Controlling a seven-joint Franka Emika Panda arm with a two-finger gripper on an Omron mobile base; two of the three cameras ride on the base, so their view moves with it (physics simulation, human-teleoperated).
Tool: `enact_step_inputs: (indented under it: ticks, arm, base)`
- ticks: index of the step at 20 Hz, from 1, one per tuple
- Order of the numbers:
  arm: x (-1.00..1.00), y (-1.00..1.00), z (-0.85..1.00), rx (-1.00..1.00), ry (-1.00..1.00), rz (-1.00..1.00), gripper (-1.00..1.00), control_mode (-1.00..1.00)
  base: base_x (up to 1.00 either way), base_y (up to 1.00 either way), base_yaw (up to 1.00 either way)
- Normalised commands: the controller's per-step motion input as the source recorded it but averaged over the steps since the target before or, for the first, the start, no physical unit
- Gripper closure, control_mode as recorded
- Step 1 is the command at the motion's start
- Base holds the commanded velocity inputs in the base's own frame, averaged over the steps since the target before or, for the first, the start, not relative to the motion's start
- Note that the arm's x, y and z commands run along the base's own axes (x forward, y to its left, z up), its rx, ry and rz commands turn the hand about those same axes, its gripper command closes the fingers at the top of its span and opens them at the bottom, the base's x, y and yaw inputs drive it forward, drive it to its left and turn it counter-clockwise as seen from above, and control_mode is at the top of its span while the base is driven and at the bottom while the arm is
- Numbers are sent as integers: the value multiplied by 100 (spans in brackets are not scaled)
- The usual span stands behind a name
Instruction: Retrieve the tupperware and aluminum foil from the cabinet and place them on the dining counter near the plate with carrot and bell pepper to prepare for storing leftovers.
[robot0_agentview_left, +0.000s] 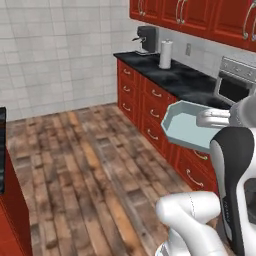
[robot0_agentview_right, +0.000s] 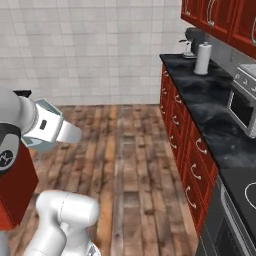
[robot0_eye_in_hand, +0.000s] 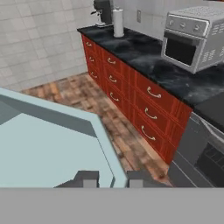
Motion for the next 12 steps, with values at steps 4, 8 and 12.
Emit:
enact_step_inputs:
  ticks: [4,8,12]
  arm:
    - [0,0,0,0,0,0,100,100]
    - [0,0,0,0,0,0,100,100]
    - [0,0,0,0,0,0,100,100]
  base:
    - [100,2,29]
    - [100,0,36]
    - [100,-1,38]
